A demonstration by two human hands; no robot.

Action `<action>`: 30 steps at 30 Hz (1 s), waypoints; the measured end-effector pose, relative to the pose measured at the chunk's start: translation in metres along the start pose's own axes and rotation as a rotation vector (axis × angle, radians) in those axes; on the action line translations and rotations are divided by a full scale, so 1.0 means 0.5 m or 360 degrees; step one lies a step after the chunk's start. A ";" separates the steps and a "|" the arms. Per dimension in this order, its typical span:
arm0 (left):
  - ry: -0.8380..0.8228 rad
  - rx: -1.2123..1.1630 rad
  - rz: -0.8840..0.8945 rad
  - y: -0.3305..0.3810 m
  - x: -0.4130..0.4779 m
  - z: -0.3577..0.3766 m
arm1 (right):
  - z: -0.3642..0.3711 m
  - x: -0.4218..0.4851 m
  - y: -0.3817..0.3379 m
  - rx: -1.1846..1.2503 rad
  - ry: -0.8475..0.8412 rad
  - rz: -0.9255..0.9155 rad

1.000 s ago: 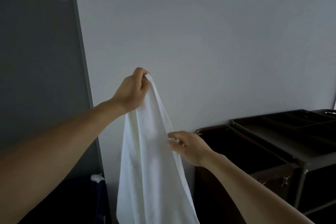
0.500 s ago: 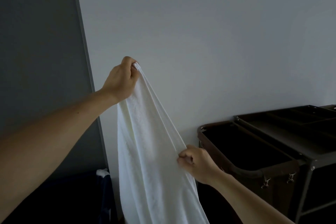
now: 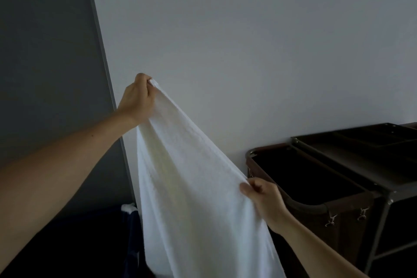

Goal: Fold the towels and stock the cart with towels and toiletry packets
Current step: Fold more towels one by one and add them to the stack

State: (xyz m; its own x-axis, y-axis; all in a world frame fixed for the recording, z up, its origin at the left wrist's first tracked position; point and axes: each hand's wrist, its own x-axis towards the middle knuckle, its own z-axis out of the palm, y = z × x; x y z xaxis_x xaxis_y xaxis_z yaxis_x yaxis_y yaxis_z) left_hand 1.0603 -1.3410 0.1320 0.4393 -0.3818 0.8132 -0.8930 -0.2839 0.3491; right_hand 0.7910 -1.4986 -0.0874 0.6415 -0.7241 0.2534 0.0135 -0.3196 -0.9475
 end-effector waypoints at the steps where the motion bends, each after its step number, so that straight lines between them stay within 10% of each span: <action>1: -0.0047 0.0004 -0.0073 -0.009 -0.002 0.006 | -0.010 -0.001 -0.006 0.0027 0.0007 0.0015; 14: 0.0047 -0.0032 -0.0192 0.006 0.000 0.035 | -0.032 -0.043 0.036 -0.0421 0.0205 -0.0071; 30: -0.0628 -0.0742 -0.0519 -0.070 -0.024 0.034 | -0.065 -0.046 0.079 -0.0207 0.0403 0.0179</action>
State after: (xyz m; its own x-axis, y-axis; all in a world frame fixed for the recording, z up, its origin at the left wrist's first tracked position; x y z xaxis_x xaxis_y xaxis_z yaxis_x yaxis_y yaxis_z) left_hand 1.0880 -1.3414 0.1019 0.6161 -0.6577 0.4333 -0.6193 -0.0646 0.7825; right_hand 0.7521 -1.5143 -0.1243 0.4213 -0.8836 0.2044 -0.1554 -0.2924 -0.9436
